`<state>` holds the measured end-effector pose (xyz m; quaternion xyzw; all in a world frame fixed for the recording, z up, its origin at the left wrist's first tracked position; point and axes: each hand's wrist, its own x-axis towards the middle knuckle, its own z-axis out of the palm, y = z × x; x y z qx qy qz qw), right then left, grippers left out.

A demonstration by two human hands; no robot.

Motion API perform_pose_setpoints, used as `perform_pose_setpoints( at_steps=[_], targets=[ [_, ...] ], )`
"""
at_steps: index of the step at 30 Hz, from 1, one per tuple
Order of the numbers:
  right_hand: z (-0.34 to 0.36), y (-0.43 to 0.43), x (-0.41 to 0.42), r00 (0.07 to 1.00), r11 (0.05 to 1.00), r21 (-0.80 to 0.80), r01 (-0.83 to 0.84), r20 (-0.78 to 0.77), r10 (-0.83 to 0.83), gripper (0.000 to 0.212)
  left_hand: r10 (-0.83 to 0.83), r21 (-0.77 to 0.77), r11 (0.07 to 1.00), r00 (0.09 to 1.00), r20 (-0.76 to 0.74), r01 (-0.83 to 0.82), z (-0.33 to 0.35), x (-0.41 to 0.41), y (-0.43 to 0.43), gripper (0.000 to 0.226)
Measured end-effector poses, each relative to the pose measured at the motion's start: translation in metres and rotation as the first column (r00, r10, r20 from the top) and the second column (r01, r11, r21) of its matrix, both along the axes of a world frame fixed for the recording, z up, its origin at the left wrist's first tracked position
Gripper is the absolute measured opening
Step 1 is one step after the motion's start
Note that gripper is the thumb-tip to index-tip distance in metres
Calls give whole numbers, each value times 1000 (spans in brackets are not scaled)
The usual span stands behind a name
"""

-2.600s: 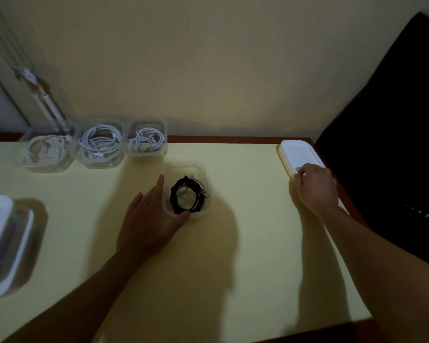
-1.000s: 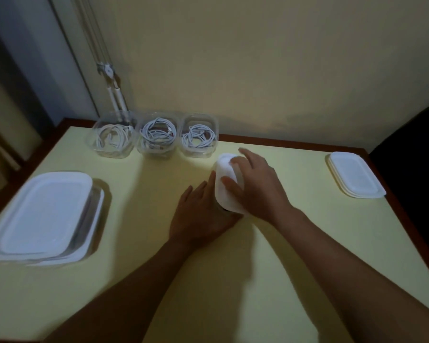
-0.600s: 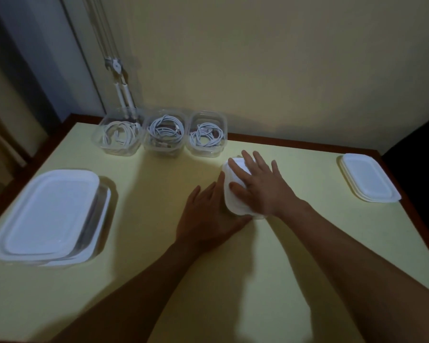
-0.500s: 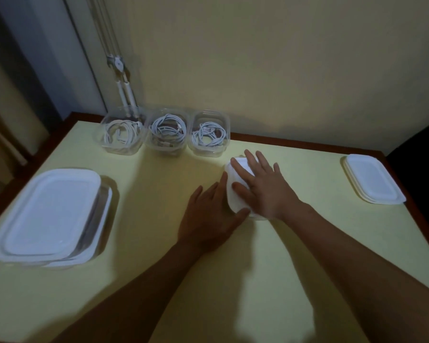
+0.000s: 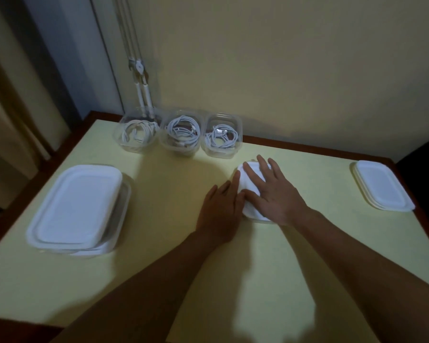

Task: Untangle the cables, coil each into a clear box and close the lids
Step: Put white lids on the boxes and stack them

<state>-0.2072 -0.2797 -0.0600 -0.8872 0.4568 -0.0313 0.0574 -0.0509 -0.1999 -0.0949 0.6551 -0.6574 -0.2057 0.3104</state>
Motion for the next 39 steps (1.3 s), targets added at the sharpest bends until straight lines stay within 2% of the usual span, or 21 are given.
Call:
perform_pose_setpoints(
  at_steps=[3,7,10,13,15,17,19,22,24,27,30,33,39],
  targets=[
    [-1,13,2,999,1000,-18,26,21,-25,79,-39,65,997,999,26,37,9,8,5,74],
    [-2,34,12,998,999,-18,51,34,-50,78,-148,201,974,966,214,104,39,32,15,62],
    [-3,53,27,997,998,-15,64,41,-63,82,-84,70,996,927,366,62,73,58,34,61],
    [-5,71,45,997,998,-24,65,47,-64,78,134,-150,985,908,397,-80,98,98,50,62],
    [-6,81,58,997,998,-14,64,44,-64,77,293,-202,953,858,422,-226,108,133,62,58],
    [-6,92,73,997,998,-13,55,54,-54,77,388,-100,914,775,499,-393,107,169,79,59],
    [-6,101,88,997,999,-4,41,67,-41,77,382,47,875,748,542,-481,90,199,96,67],
    [-7,113,110,995,1000,-1,13,99,-13,74,231,154,899,741,630,-411,63,218,111,85],
    [-9,118,126,995,1000,-10,-4,104,5,73,217,180,896,754,620,-406,63,216,109,82],
    [-11,124,149,996,999,-28,-24,82,26,73,251,110,918,774,582,-381,69,212,107,68],
    [-11,133,172,996,999,-30,-14,88,16,72,219,68,943,761,610,-325,70,212,108,78],
    [-13,140,185,996,999,-43,-2,86,6,69,184,121,939,766,616,-323,69,214,106,86],
    [-13,141,184,999,998,-63,-9,40,11,69,222,86,936,760,610,-342,69,209,106,79]
  ],
)
